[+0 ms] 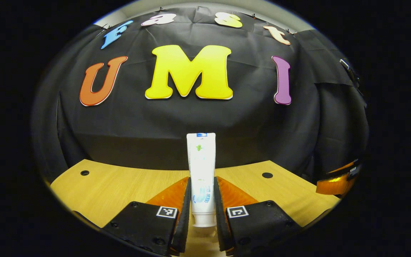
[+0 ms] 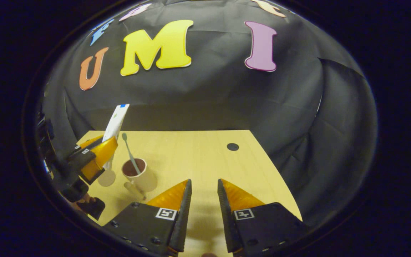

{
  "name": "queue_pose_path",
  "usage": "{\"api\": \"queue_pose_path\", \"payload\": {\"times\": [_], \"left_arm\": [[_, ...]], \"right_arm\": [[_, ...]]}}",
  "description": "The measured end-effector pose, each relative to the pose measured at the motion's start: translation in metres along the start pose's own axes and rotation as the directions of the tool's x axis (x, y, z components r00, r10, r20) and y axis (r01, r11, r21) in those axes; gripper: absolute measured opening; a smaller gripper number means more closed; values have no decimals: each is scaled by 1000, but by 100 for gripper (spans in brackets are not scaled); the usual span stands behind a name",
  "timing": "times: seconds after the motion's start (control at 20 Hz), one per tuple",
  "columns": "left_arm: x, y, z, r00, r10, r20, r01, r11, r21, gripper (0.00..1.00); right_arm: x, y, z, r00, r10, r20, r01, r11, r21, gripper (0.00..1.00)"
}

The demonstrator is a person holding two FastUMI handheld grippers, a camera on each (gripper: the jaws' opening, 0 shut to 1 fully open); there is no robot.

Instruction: Put the toothbrush and toothpaste on the desktop into the cup, then pick up the cup and place it on the coaster on the desktop.

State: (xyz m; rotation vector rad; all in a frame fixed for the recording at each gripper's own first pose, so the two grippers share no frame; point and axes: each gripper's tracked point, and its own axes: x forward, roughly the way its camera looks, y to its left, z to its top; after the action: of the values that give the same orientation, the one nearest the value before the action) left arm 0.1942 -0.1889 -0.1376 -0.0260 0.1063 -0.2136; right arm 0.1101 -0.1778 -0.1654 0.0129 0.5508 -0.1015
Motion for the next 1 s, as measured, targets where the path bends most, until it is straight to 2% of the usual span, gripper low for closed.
{"api": "queue_pose_path", "payload": {"times": [0.2,0.4,0.7,0.75,0.8,1.0], "left_arm": [[21,-9,-14,999,15,41,-16,1000,18,36],[34,-9,-25,996,43,77,-47,998,51,37],[35,-6,-50,996,71,53,-74,995,64,37],[34,-7,-54,996,74,43,-76,995,64,47],[33,-7,-56,996,76,38,-78,995,69,40],[23,-9,-47,993,80,88,-89,990,106,44]], "right_arm": [[10,-6,-19,999,11,-45,-12,1000,-3,53],[10,-7,-40,995,28,-92,-31,999,-24,53],[9,-13,-49,994,22,-111,-24,1000,-13,52],[9,-13,-50,994,21,-110,-23,1000,-19,53],[8,-13,-51,994,23,-111,-25,999,-20,53],[8,-7,-53,993,27,-113,-29,999,-15,52]]}}
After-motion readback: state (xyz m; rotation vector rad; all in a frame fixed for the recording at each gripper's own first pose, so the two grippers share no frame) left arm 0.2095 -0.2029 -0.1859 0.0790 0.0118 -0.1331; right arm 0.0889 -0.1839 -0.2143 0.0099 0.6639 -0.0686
